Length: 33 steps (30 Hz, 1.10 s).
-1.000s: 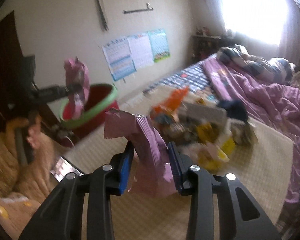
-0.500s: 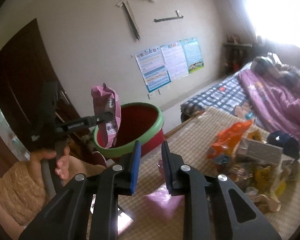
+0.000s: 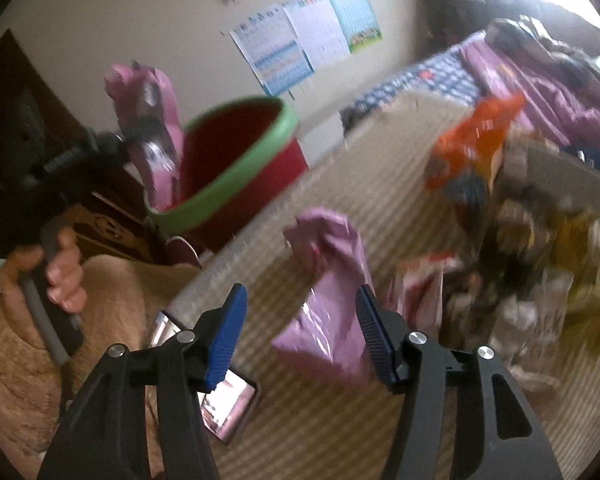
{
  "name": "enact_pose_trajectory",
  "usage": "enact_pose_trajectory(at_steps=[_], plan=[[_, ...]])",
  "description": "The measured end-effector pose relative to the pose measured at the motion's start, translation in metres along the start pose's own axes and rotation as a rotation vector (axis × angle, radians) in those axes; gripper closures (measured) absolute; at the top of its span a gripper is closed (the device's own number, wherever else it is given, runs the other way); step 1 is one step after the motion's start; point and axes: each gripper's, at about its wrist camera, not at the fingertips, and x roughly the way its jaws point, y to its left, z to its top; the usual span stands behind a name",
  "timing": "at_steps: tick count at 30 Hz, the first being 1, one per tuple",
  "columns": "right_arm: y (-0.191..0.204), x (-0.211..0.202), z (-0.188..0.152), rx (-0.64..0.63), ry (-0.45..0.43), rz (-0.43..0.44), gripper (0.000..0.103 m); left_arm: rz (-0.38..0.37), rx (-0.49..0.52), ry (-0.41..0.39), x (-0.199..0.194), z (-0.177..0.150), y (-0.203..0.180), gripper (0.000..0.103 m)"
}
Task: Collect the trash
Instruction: 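Carry the pink wrappers over the red bucket with both grippers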
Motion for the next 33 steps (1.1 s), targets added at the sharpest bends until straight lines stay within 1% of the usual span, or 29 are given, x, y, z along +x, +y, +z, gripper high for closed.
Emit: enact_pose_trajectory(at_steps=[4,6,7,8,9,10,11,13,23,29,33], plan=[[-0.007,0.016,-0.011,0.016,0.048,-0.068,0.048,0.000,-0.003,0.006,0.001,0.000,0.000,0.060],[-0.011,0.021,-0.015,0.040,0.061,-0.053,0.049,0.001,0.001,0.008,0.001,0.000,0.001,0.060],[-0.012,0.022,-0.016,0.046,0.061,-0.046,0.051,0.003,0.003,0.008,0.001,0.000,0.001,0.060],[-0.010,0.022,-0.017,0.044,0.064,-0.039,0.059,0.003,0.002,0.008,0.001,0.000,0.002,0.060],[-0.009,0.022,-0.017,0.040,0.064,-0.042,0.060,0.004,-0.001,0.007,0.001,0.001,0.003,0.060],[-0.007,0.020,-0.017,0.032,0.057,-0.044,0.063,0.005,-0.002,0.006,0.001,0.001,0.003,0.060],[-0.007,0.019,-0.016,0.030,0.052,-0.039,0.091,0.007,-0.004,0.006,0.001,0.002,0.004,0.060],[-0.008,0.013,-0.015,0.048,0.034,-0.012,0.091,0.011,-0.008,0.006,0.002,0.003,0.005,0.060],[-0.007,-0.007,0.002,0.074,-0.037,0.033,0.092,0.022,-0.023,0.011,0.004,0.001,0.006,0.060],[-0.003,-0.015,0.035,0.106,-0.108,0.090,0.092,0.040,-0.040,0.017,0.007,-0.001,0.012,0.060],[0.010,-0.011,0.061,0.081,-0.134,0.121,0.091,0.057,-0.057,0.020,0.009,0.000,0.018,0.060]])
